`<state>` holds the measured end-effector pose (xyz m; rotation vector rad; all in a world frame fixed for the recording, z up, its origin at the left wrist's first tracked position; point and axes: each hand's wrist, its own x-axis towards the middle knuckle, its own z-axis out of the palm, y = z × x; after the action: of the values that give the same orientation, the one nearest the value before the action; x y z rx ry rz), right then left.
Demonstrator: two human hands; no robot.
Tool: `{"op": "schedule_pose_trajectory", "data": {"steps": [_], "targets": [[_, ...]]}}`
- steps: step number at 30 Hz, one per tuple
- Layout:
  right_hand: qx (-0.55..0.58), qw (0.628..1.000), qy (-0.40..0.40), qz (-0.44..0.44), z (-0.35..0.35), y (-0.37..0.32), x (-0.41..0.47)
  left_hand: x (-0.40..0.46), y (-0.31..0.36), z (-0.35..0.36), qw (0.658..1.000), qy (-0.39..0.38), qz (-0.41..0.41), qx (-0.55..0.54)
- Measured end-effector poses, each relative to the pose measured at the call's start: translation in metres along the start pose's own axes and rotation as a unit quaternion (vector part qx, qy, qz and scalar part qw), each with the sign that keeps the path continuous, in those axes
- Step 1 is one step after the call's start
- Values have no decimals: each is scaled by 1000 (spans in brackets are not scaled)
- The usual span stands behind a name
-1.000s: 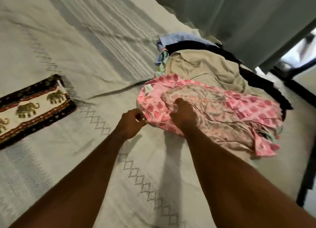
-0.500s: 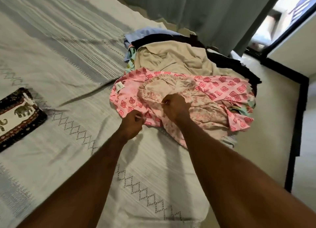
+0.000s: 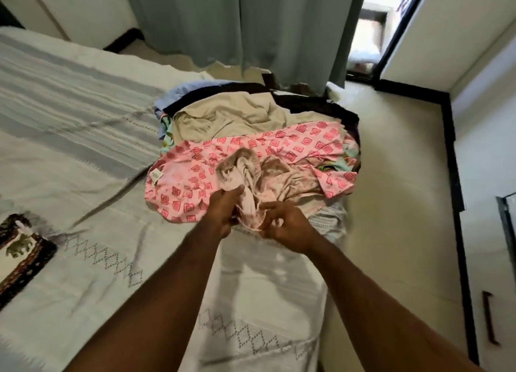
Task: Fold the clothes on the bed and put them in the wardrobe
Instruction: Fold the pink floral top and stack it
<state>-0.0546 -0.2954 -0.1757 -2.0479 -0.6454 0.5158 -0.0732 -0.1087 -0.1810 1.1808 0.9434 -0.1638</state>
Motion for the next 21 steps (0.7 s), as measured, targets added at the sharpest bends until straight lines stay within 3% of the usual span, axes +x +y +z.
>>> {"op": "schedule_pose_trajectory", "data": {"steps": [5,8,11,13,15,18,21], "targets": [[35,999,20,5,-11,26,-24,26,-6,29,997,70,40,-12],[137,985,71,73,-19,38,-36,41,-6,31,991,113,65,11],[256,941,119,188,-11,40,-39,54,1,23,993,77,88,24],[350,889,135,262,4,44,-42,57,3,21,994,18,102,45],[390,860,139,298,26,38,-46,53,0,18,986,-26,127,104],[235,903,185,308,58,39,-42,42,5,10,955,-21,228,191],[55,912,250,321,78,24,-58,21,25,-10,918,-15,329,220]]}}
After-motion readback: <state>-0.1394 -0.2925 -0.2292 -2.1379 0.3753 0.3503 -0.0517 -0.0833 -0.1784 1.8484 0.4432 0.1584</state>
